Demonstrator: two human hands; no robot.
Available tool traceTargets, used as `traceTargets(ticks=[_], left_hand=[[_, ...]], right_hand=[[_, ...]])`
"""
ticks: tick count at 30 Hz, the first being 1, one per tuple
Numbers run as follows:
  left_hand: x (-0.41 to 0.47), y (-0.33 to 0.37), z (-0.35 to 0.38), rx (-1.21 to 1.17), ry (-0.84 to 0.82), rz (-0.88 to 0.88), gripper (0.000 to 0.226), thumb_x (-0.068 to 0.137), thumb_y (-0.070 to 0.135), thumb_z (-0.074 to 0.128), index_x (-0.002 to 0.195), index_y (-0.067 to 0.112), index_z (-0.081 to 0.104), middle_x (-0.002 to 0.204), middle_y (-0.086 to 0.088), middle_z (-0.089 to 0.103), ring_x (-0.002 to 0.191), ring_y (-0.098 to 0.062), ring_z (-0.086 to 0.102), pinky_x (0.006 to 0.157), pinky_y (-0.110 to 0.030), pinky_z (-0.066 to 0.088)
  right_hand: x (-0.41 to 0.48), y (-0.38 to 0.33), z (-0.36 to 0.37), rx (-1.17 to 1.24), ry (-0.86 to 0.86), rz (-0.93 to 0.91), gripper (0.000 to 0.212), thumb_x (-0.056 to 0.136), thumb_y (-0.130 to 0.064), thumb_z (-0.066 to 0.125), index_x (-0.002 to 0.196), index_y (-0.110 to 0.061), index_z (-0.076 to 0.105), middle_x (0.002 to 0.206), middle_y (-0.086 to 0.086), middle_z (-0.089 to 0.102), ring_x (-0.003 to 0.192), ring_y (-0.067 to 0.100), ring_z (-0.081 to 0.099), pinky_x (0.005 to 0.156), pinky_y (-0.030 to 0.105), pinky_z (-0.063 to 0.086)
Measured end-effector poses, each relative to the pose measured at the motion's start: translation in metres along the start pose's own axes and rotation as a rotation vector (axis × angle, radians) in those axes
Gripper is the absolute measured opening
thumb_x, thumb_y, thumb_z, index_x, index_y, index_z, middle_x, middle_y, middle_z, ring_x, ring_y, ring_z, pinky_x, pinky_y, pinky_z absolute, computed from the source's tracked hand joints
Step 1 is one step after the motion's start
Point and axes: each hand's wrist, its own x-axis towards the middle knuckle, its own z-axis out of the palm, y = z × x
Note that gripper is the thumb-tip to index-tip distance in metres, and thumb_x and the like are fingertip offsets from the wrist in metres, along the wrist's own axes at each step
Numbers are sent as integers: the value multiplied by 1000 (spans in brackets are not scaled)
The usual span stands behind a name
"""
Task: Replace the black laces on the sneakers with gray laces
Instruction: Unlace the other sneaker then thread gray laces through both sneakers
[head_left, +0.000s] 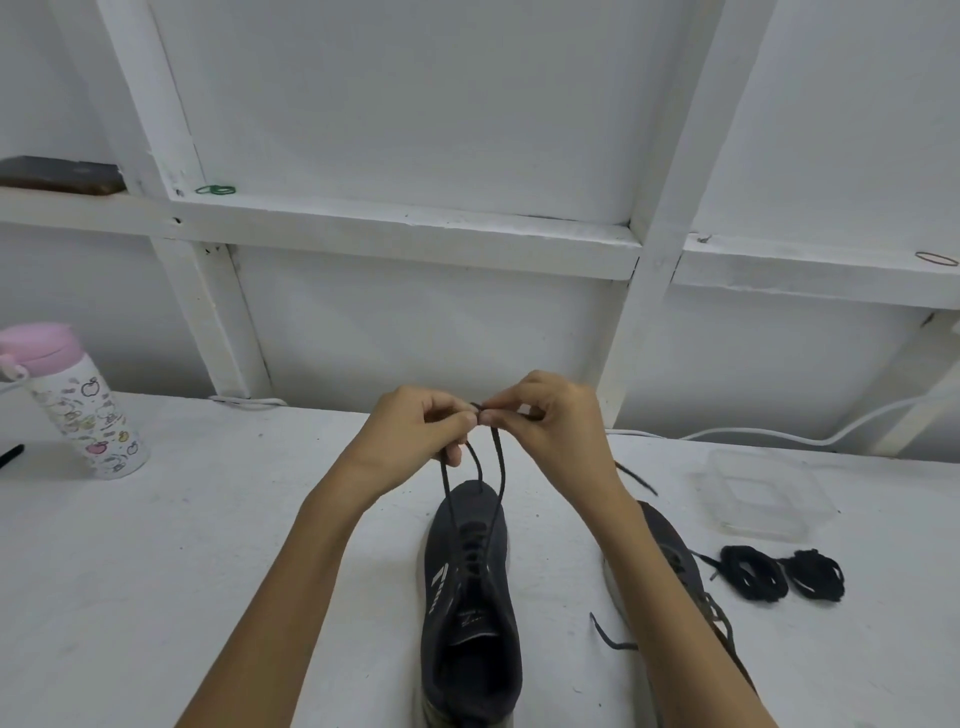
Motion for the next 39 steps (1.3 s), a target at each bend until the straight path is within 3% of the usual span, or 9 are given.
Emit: traceTargets(ticks=[4,9,14,20,23,26,31,35,39], left_hand=[[-3,-5,-2,56,55,67,3,89,9,66,89,8,69,69,-5,66,61,-18,65,69,-30,58],[-10,-9,0,-15,24,194,4,96,6,55,95,9,53,79,-11,62,70,-17,62,73,-30,56],[-17,-15,15,-18,25,206,13,100,9,46,94,15,55,84,4,62,77,-10,62,77,-27,53],[-22,-13,19,-50,26,155,35,91,50,54,78,21,68,98,12,63,99,-5,61,92,-30,49],[-22,-9,10,-182,157,78,33,94,37,58,77,10,63,78,1,60,67,-13,62,83,-40,57],[-23,-8,-7,-213,225,16,34,94,35,56,69,12,52,60,1,43,42,-9,39,60,-36,51],[-22,-28,-13,396,374,69,15,92,39,59,102,28,57,93,14,62,79,-8,63,74,-31,48],[-29,-29,9,139,173,156,26,89,50,54,106,32,61,102,22,63,95,0,62,82,-19,47],[-30,-32,24,101,250,218,6,90,29,65,93,26,61,85,18,64,70,-7,66,66,-20,51]], right_hand=[[-1,0,-4,-62,-242,58,7,82,-29,76,85,-23,80,70,-8,63,58,4,47,58,29,40],[-4,-4,-18,399,-434,316,18,93,-25,64,86,-10,71,54,-13,43,54,7,31,53,19,27],[-5,-4,-18,713,-414,425,27,96,-18,58,102,6,66,52,-9,32,49,9,21,48,22,14],[-8,0,-17,763,-336,458,16,94,-20,60,90,-8,69,58,-7,36,49,10,21,47,21,15],[-11,2,-18,759,-309,475,15,94,-20,61,90,-7,68,57,-9,36,49,9,22,46,19,17],[-12,4,-18,747,-291,482,15,94,-19,62,83,-12,68,58,-8,35,49,10,22,45,18,18],[-12,0,-12,742,-281,500,18,93,-19,63,76,-16,68,59,-6,34,48,9,23,45,18,18],[-15,-4,-2,731,-283,503,13,93,-20,64,88,-9,70,61,-5,35,49,9,24,46,19,17],[-17,-5,0,733,-285,509,13,93,-21,64,85,-11,70,60,-5,36,49,9,24,47,20,17]])
